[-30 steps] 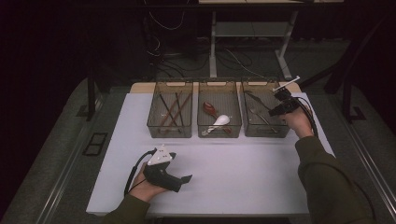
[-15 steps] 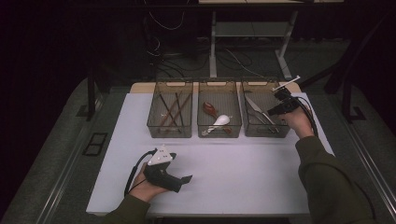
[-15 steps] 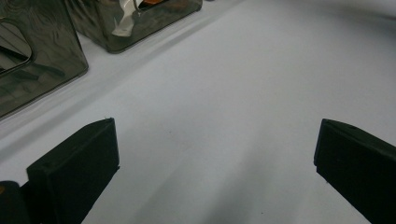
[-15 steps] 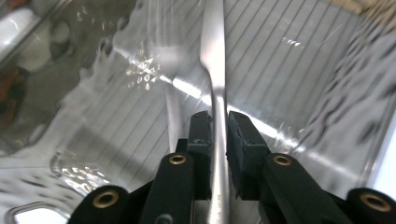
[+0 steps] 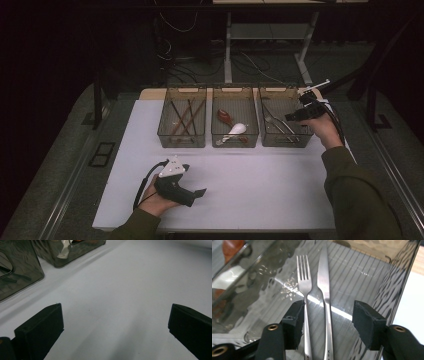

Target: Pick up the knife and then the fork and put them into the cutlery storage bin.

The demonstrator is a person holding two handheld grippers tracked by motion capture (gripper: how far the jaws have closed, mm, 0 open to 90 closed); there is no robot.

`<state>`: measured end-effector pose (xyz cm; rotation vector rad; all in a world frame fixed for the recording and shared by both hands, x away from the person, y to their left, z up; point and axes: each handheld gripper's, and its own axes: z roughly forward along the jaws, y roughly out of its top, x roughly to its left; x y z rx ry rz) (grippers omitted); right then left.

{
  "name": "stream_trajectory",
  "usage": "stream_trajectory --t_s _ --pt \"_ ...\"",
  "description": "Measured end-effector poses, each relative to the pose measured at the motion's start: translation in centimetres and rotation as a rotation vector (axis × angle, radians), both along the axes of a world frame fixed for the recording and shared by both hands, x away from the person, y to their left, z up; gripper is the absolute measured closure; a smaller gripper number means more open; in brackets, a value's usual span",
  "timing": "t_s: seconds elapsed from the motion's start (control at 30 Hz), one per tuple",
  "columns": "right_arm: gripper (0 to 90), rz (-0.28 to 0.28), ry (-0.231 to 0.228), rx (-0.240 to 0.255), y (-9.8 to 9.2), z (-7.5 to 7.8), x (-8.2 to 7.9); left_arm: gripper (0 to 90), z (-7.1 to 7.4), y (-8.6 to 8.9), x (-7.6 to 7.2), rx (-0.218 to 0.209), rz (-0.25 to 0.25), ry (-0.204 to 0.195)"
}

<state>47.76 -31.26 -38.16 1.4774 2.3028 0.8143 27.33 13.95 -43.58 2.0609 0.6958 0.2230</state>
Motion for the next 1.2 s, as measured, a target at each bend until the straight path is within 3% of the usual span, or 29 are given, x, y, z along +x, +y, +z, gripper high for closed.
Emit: stream_trajectory --t_s 0.17,0.37,0.57,0.9,1.2 --pt "31.7 0.009 -0.052 0.048 -0.2 0.4 -0.2 0.0 -0.1 0.1 0.0 0.002 -0.007 0.003" --pt "20.1 0.013 -0.072 0.111 -0.2 0.6 -0.7 0.0 -0.2 0.1 0.1 0.005 -0.015 0.005" --pt "19.0 0.045 -0.090 0.082 0.1 0.7 -1.3 0.0 -0.2 0.2 0.2 0.008 -0.017 0.012" --pt "19.0 0.100 -0.130 0.100 0.3 1.1 -3.1 0.0 -0.3 0.7 0.3 0.002 -0.007 0.015" --pt "18.3 0.139 -0.163 0.129 0.2 1.6 -5.7 0.0 -0.5 0.8 0.4 -0.003 -0.019 0.013"
